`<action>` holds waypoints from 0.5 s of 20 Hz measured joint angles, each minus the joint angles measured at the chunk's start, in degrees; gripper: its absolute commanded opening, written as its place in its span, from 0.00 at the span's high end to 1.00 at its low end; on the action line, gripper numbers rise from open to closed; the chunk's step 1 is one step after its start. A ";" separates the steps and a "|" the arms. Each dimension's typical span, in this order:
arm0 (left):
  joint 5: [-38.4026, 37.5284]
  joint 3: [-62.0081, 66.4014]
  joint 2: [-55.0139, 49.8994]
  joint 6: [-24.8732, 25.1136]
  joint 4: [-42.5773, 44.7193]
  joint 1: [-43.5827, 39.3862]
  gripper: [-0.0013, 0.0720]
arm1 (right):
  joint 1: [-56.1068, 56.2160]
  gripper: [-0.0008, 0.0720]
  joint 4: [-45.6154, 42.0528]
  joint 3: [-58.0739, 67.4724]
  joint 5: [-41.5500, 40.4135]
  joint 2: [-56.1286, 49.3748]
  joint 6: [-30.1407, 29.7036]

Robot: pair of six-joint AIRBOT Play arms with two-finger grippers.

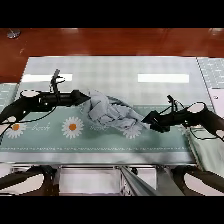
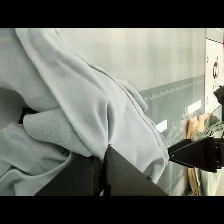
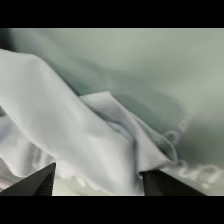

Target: Fold the shirts.

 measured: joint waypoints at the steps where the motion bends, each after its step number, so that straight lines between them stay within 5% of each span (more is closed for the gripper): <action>1: -0.50 0.35 0.00 0.02 0.00 -0.02 0.96 | 0.68 0.39 1.40 0.46 -0.22 -1.38 -0.70; 2: -1.03 0.63 0.00 0.00 -0.02 0.00 0.96 | 1.73 0.73 1.95 1.20 -0.70 -2.69 -1.18; 3: -1.40 0.96 0.04 0.02 0.00 -0.02 0.96 | 3.17 0.95 1.22 2.45 -1.33 -3.85 -1.64; 10: -6.60 10.56 6.08 -1.53 0.13 4.44 0.96 | 7.06 0.95 -4.72 30.53 4.17 -6.73 -0.39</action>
